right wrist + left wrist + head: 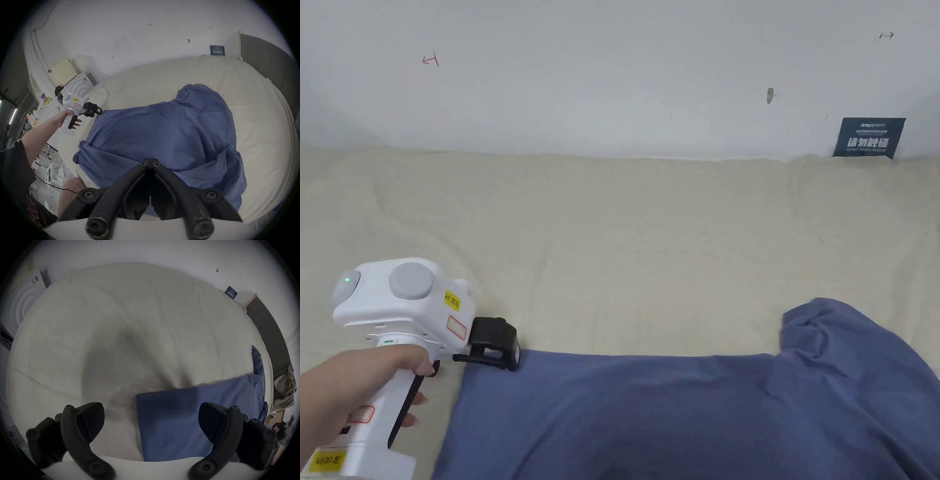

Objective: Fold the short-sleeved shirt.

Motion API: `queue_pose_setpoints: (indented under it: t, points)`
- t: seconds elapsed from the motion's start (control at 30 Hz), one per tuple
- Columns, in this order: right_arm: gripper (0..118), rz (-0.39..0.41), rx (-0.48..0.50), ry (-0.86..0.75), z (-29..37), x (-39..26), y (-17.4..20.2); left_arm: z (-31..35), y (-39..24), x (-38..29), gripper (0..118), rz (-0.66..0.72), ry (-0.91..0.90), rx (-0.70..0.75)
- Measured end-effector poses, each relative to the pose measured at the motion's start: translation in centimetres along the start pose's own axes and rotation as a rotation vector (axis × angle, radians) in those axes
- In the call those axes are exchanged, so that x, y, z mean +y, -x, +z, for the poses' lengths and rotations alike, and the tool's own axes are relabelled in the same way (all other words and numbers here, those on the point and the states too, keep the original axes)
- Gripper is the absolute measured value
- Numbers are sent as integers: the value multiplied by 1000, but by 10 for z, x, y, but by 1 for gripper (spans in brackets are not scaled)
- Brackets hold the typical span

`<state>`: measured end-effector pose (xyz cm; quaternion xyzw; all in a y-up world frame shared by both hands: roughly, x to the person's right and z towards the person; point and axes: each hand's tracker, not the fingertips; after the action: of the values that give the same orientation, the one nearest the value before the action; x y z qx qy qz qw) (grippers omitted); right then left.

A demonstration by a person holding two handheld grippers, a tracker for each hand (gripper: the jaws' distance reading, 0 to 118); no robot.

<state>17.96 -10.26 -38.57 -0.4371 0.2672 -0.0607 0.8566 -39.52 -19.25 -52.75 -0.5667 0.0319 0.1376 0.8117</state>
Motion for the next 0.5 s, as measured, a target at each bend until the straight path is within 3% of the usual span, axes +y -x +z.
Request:
queue_pose_setpoints:
  t: [0.1, 0.13, 0.17, 0.23, 0.27, 0.3, 0.43, 0.5]
  points:
    - [0, 3, -18, 29, -10, -1, -1, -6, 6, 6, 113, -68, -64, 40]
    - [0, 0, -19, 35, -11, -1, -1, -3, 0, 5, 104, -121, -94, 41]
    - [0, -3, -17, 40, -15, 0, -2, -1, -6, 3, 83, -158, -98, 54]
    - [0, -4, -8, 44, -16, 1, -1, 22, -30, -18, 54, -231, -100, 132]
    - [0, 1, -4, 41, -17, 2, 0, 28, -31, -20, 14, -219, -101, 92]
    - [0, 13, -2, 33, -18, 6, 1, 31, -34, -21, 2, -202, -102, 3]
    - [0, 25, 2, -33, -20, 45, -4, 30, -23, -15, 2, -213, -124, 14]
    - [0, -6, -29, -86, -27, 83, -19, 31, -14, -9, 2, -226, -127, 32]
